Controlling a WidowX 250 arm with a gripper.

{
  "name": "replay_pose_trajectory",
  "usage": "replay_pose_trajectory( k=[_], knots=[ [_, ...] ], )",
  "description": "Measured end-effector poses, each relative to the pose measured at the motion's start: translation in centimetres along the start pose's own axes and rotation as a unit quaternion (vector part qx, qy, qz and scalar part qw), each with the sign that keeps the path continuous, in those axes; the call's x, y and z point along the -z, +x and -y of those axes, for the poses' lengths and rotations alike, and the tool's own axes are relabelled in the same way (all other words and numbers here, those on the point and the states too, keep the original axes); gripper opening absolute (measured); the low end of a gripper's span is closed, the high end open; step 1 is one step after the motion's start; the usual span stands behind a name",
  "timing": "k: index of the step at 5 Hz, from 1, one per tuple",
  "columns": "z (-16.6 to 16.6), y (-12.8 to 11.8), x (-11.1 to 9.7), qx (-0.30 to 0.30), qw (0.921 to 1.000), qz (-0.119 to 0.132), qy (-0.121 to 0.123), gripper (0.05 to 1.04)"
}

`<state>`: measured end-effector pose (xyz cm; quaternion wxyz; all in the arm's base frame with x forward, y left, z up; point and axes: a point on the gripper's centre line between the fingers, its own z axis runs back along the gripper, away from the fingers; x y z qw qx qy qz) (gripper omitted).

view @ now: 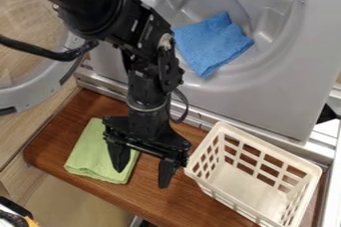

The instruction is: Move the basket to the middle of the table

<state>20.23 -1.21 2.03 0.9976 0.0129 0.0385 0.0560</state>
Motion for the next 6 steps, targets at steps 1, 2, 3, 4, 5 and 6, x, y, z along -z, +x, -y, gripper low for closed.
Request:
replay_pose_trajectory(
  k=[1,2,3,4,5,6],
  knots=[
    [0.1,-0.2,0.4,-0.007,0.9999,-0.009,-0.002,0.999],
    [1.4,-0.6,0.8,-0.060,0.9978,-0.009,-0.028,0.999],
    [3.3,-0.9,0.8,-0.177,0.9821,0.017,-0.062,0.999],
    [6.6,-0.7,1.2,-0.293,0.9516,0.043,-0.082,0.999],
    [8.9,0.3,1.8,-0.396,0.9085,0.095,-0.093,0.999],
    [11.5,2.1,1.9,-0.445,0.8838,0.110,-0.095,0.999]
  ],
)
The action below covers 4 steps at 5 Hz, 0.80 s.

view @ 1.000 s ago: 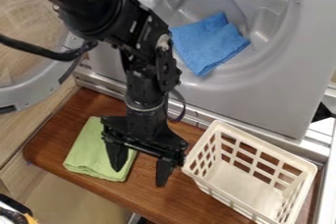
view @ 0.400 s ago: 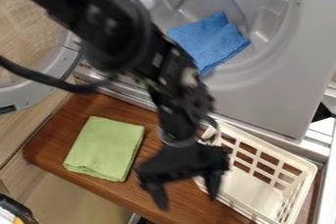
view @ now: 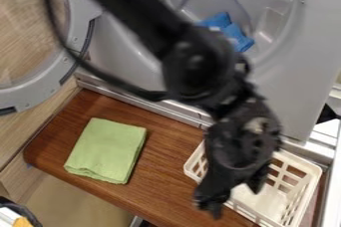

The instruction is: Move the basket to the middle of the table

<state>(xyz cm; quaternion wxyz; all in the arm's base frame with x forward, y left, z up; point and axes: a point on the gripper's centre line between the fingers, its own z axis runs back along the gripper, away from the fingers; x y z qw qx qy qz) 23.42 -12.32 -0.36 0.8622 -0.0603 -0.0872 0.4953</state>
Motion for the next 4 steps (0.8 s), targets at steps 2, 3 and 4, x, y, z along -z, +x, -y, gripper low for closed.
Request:
replay_pose_trajectory(
  k=[2,3,4],
  knots=[
    [1.1,-0.1,2.2,-0.055,0.9980,-0.032,0.001,0.999],
    [1.2,-0.2,3.2,-0.054,0.9977,-0.038,0.013,0.964],
    [1.2,-0.2,3.5,-0.068,0.9969,-0.036,0.012,0.691]
  ],
)
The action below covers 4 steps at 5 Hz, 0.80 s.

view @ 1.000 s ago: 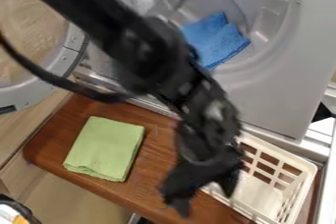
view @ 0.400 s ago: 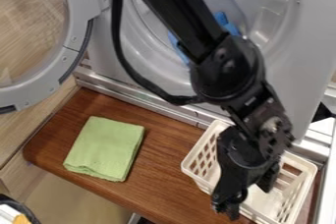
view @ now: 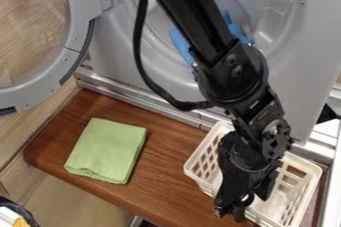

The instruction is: Move the basket to the middle of the table

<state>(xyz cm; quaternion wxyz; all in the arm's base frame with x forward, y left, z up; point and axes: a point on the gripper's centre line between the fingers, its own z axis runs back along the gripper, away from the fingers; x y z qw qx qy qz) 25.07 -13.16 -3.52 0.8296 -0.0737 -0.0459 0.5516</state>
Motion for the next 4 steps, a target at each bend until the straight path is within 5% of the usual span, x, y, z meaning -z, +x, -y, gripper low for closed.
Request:
replay_pose_trajectory(
  k=[1,2,4],
  knots=[
    [-0.4,-0.4,0.2,0.018,0.9996,-0.022,-0.006,0.380],
    [-0.3,-0.1,0.2,0.001,0.9996,-0.028,-0.008,0.170],
    [0.0,0.3,-1.4,0.004,0.9997,-0.021,-0.014,0.090]
  ],
)
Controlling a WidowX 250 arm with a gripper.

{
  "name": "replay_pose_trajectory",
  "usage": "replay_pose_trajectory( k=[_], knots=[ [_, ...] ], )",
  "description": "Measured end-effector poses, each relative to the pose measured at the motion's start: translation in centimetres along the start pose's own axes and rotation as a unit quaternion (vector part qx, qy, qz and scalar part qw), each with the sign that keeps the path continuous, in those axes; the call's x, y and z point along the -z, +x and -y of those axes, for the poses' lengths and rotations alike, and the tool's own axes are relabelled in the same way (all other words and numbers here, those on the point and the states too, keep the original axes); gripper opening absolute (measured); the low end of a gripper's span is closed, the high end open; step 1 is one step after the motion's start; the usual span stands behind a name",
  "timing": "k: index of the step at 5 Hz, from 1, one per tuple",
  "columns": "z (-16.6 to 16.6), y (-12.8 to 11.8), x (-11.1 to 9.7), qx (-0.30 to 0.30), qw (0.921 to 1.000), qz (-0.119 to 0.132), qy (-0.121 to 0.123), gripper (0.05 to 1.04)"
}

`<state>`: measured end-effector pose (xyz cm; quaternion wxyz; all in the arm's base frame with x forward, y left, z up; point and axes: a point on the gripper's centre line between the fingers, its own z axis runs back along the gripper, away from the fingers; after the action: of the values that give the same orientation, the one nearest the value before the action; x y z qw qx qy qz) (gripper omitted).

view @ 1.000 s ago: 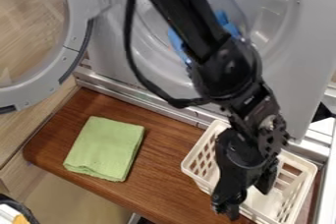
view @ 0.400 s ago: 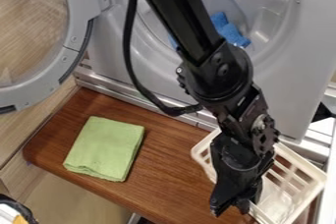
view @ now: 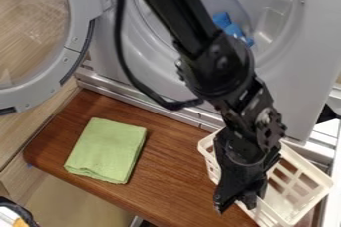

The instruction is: Move the basket to the middle of the table

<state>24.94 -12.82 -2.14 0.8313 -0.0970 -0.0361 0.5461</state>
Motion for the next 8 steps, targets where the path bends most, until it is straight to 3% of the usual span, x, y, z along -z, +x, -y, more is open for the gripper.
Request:
replay_pose_trajectory(
  k=[1,2,3,4,5,6,7,8],
  knots=[
    [-0.1,0.5,-1.3,0.038,0.9991,-0.003,0.016,0.090],
    [-0.8,0.8,-2.1,0.101,0.9934,-0.039,0.038,0.090],
    [-2.0,1.1,-2.4,0.189,0.9769,-0.075,0.066,0.090],
    [-2.0,2.7,-2.9,0.305,0.9443,-0.110,0.058,0.089],
    [-2.3,4.2,-1.7,0.406,0.8994,-0.142,0.078,0.090],
    [-2.5,5.6,-1.4,0.484,0.8618,-0.122,0.089,0.089],
    [-2.8,6.8,-0.8,0.506,0.8467,-0.116,0.118,0.090],
    [-3.5,8.9,-0.3,0.502,0.8507,-0.108,0.115,0.089]
  ],
)
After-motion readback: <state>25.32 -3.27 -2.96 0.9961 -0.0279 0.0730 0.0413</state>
